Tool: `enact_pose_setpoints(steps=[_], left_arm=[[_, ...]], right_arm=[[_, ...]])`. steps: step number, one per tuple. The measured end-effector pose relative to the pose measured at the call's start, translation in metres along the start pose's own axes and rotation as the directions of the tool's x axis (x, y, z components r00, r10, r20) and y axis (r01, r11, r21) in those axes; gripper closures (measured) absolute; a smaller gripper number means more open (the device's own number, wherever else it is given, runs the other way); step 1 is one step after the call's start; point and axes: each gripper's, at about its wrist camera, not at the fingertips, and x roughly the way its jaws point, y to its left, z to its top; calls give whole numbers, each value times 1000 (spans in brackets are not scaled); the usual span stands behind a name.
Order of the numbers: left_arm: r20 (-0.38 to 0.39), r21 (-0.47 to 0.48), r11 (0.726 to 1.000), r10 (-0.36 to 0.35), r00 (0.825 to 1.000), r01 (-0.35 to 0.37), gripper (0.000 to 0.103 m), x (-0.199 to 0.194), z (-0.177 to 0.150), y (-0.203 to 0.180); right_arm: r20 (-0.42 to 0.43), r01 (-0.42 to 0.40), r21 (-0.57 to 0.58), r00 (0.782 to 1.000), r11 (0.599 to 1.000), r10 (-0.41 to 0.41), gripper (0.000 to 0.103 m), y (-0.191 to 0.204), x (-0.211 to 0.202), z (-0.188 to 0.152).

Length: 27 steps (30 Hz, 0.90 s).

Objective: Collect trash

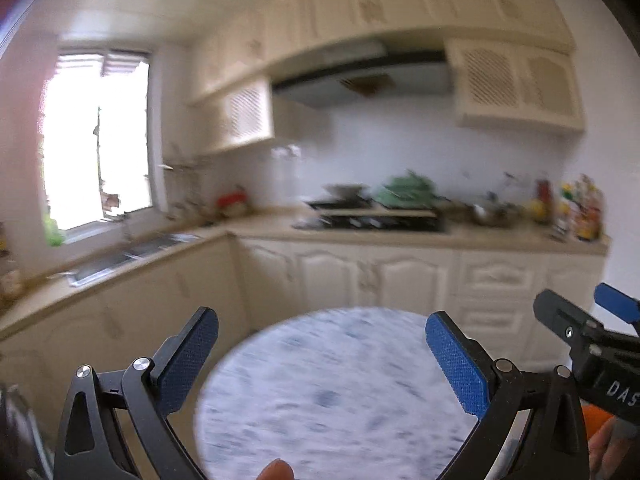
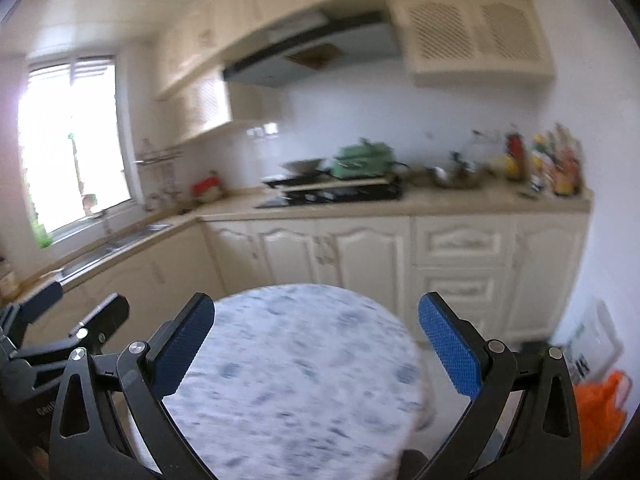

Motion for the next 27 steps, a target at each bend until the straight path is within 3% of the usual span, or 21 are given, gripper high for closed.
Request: enact_pose_setpoints(steps=[2, 5, 10, 14, 27], left_arm=[[20, -23, 999, 41, 999, -41, 1, -21, -2, 9], [30, -58, 997, 43, 999, -41, 1, -38, -10, 16], [58, -73, 994, 86, 995, -82, 1, -69, -16, 17], [68, -81, 993, 90, 994, -84, 1, -52, -9, -25], [71, -89, 994, 76, 995, -70, 1, -43, 10, -15]], right_arm=[[11, -21, -35, 1000, 999, 21, 0, 21, -4, 4], [32, -35, -72, 999, 997, 37, 0, 39, -15, 6], [54, -13, -93, 998, 996, 19, 0, 50, -33, 9], [75, -4, -86, 997, 996, 10, 0, 52, -46, 15], [114, 16, -101, 994, 995, -4, 0, 61, -63, 20]])
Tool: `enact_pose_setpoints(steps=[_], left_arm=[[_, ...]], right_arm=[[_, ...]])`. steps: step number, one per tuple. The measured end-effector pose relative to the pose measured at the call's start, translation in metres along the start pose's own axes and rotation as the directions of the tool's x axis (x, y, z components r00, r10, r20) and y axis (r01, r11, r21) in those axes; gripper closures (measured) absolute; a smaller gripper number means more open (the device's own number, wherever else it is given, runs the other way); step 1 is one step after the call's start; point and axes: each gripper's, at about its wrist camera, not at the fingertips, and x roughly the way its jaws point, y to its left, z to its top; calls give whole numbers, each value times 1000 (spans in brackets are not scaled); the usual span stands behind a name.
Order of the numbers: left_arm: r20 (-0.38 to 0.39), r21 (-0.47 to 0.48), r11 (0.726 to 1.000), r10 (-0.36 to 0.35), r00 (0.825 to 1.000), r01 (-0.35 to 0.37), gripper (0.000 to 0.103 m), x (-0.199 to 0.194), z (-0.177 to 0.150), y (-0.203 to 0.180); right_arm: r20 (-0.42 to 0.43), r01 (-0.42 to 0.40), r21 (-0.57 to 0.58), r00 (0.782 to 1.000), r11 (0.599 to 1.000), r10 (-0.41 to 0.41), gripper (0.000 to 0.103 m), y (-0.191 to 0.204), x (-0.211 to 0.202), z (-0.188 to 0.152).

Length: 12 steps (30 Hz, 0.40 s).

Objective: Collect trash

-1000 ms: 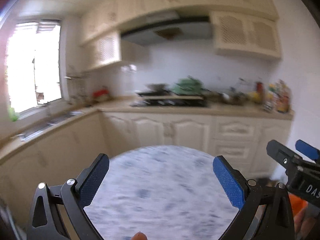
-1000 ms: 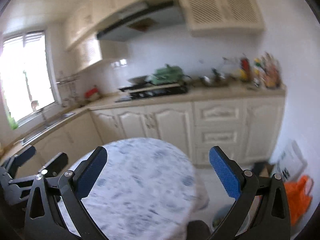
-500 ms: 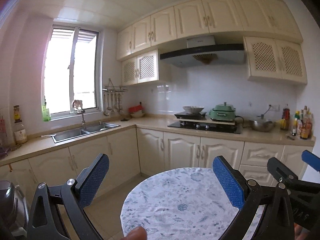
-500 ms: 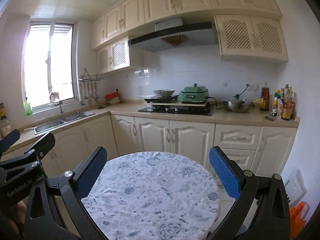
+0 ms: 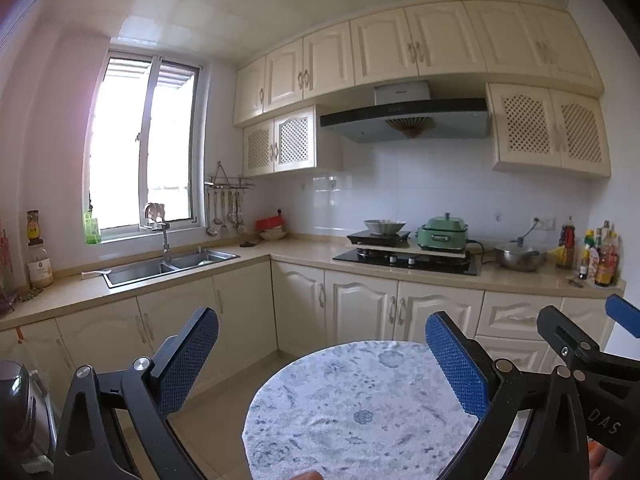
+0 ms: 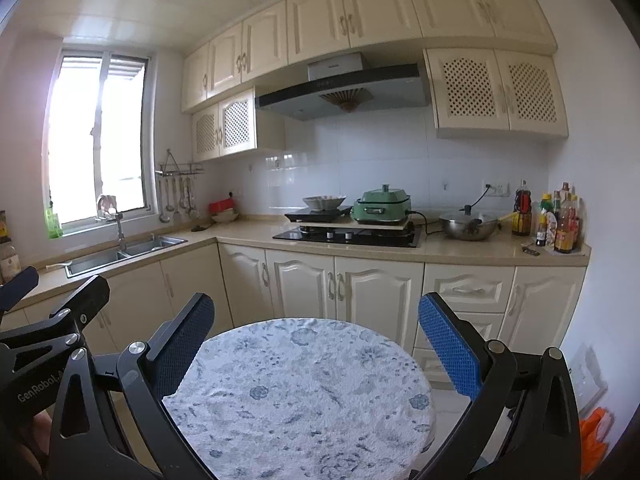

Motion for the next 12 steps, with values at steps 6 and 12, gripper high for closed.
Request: enact_pose_setpoints(steps=[6, 12], left_arm=[[0, -9, 1000, 0, 1000, 0, 1, -8, 6, -7], [24, -3, 1000, 4, 1000, -4, 1, -12, 5, -11]], right_arm=[[2, -3, -3, 1000, 1000, 3, 0, 2, 0, -1], [7, -1, -2, 1000, 1000, 1, 0, 2, 0, 0]])
